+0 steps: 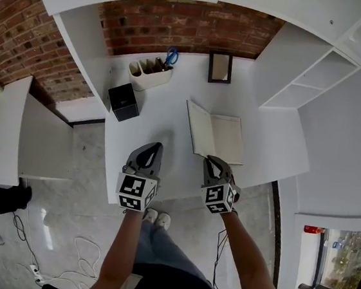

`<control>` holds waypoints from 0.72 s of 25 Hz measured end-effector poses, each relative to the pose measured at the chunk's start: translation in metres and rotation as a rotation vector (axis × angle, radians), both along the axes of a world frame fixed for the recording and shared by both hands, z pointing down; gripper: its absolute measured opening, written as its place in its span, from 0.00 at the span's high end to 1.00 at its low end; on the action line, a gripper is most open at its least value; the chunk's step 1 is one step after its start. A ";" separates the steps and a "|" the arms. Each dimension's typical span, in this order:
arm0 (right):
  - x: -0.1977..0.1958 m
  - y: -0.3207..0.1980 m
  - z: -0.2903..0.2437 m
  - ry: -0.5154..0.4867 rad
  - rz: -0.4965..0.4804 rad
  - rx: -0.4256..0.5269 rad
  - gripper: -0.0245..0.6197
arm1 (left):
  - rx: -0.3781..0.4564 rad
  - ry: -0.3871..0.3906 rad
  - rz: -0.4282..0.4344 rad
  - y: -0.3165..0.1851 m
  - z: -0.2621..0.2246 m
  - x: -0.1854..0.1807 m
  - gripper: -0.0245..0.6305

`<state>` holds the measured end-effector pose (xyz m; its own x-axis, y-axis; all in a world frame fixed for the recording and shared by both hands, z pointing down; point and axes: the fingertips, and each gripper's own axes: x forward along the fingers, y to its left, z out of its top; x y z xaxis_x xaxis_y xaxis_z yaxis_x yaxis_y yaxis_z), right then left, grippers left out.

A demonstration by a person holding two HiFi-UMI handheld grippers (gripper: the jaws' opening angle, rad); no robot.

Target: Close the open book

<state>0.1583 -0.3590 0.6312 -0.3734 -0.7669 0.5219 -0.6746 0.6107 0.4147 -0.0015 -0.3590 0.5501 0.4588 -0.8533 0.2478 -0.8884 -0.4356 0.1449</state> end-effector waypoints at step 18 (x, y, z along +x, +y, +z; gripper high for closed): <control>0.100 -0.004 0.028 -0.468 0.555 -0.172 0.87 | -0.020 0.001 0.046 0.001 0.006 0.014 0.95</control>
